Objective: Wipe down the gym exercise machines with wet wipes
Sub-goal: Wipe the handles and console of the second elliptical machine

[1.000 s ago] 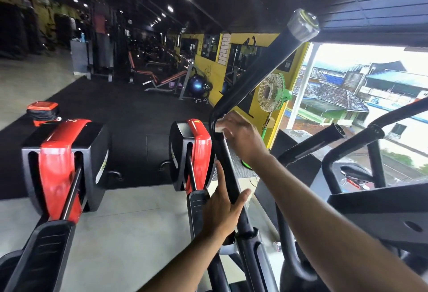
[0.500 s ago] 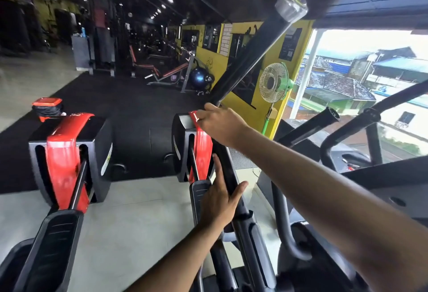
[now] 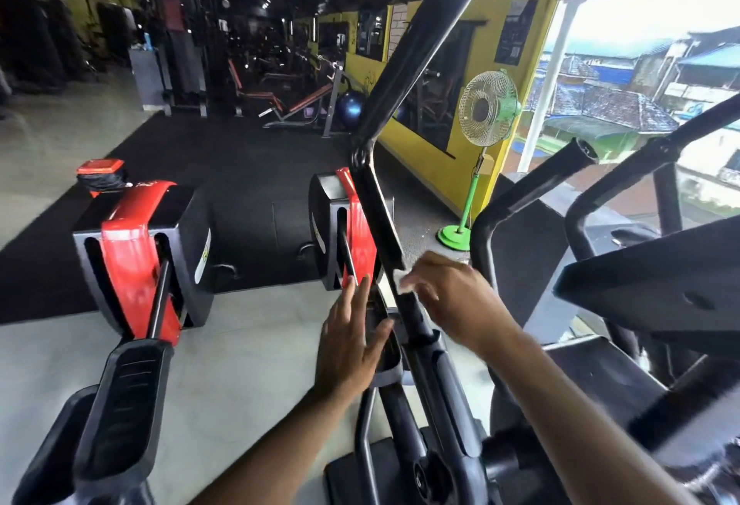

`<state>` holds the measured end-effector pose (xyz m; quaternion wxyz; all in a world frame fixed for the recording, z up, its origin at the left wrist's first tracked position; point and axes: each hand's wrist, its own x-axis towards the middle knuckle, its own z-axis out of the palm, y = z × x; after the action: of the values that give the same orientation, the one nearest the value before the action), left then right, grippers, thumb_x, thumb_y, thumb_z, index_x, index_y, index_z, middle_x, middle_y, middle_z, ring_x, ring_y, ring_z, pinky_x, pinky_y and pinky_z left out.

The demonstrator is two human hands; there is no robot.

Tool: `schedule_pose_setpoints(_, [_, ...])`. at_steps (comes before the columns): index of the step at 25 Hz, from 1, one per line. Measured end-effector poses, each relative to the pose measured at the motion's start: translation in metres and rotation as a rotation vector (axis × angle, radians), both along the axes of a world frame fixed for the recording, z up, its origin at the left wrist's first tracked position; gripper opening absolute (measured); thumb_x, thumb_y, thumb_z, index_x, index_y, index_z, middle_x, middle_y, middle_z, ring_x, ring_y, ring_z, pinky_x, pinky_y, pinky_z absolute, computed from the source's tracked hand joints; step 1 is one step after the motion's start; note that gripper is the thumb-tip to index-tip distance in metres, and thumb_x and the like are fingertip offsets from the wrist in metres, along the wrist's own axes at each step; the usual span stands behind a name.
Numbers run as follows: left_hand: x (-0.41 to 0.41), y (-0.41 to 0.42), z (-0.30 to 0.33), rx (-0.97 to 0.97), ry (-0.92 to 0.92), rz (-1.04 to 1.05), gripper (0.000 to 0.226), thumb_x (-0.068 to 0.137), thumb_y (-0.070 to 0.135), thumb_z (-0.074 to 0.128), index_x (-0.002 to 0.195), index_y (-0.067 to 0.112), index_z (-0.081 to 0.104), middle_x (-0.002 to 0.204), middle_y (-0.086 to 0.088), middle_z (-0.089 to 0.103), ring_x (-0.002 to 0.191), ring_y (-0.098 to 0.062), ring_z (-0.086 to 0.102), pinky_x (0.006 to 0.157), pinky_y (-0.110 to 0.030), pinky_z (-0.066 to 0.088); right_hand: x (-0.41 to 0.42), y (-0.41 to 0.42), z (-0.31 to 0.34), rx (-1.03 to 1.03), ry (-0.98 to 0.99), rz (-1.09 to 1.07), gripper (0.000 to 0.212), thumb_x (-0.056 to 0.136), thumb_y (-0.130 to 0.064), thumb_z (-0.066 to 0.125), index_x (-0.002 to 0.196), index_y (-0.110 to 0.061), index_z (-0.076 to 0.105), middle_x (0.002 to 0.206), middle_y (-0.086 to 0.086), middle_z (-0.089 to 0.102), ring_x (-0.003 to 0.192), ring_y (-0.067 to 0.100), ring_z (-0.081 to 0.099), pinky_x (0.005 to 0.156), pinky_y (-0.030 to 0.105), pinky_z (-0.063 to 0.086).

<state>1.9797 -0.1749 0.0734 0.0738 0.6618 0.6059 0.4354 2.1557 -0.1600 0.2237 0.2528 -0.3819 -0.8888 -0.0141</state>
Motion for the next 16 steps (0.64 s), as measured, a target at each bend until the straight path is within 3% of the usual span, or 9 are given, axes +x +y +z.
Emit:
schedule_pose_setpoints(6, [-0.073,-0.025,-0.064,-0.167,0.144,0.104,0.077,0.1,0.063,0.048,0.165,0.039,0.015,0.173,-0.006,0.018,0.15,-0.029,0.036,0.115,-0.048,0.042,-0.044,-0.056,-0.083,-0.161,0.251,0.053,0.028,0.088,-0.004,0.068,0.103,-0.025,0.076,0.104,-0.011,0.065,0.095,0.011,0.066,0.078,0.025,0.054])
schedule_pose_setpoints(9, [-0.107,-0.026,-0.08,-0.212,0.163,0.121,0.079,0.097,0.045,0.065,0.163,0.03,0.025,0.17,-0.008,0.026,0.147,-0.03,0.042,0.111,-0.047,0.046,-0.077,-0.046,-0.11,-0.251,0.265,0.005,0.026,0.09,-0.005,0.068,0.105,-0.025,0.077,0.102,-0.015,0.063,0.09,0.008,0.065,0.077,0.026,0.054])
schedule_pose_setpoints(13, [-0.153,-0.02,-0.105,-0.254,0.103,0.111,0.07,0.096,0.038,0.068,0.157,0.024,0.038,0.162,-0.006,0.041,0.143,-0.026,0.046,0.11,-0.044,0.049,-0.116,-0.02,-0.15,-0.351,0.212,-0.031,0.023,0.094,-0.01,0.063,0.103,-0.025,0.078,0.098,-0.018,0.06,0.082,0.005,0.063,0.066,0.028,0.053])
schedule_pose_setpoints(16, [-0.175,-0.016,-0.129,-0.341,0.057,0.119,0.063,0.097,0.036,0.066,0.155,0.021,0.045,0.156,-0.001,0.048,0.142,-0.019,0.048,0.11,-0.036,0.047,-0.138,-0.002,-0.187,-0.425,0.211,-0.077,0.027,0.089,-0.005,0.064,0.104,-0.024,0.076,0.095,-0.018,0.062,0.078,-0.002,0.057,0.069,0.01,0.044])
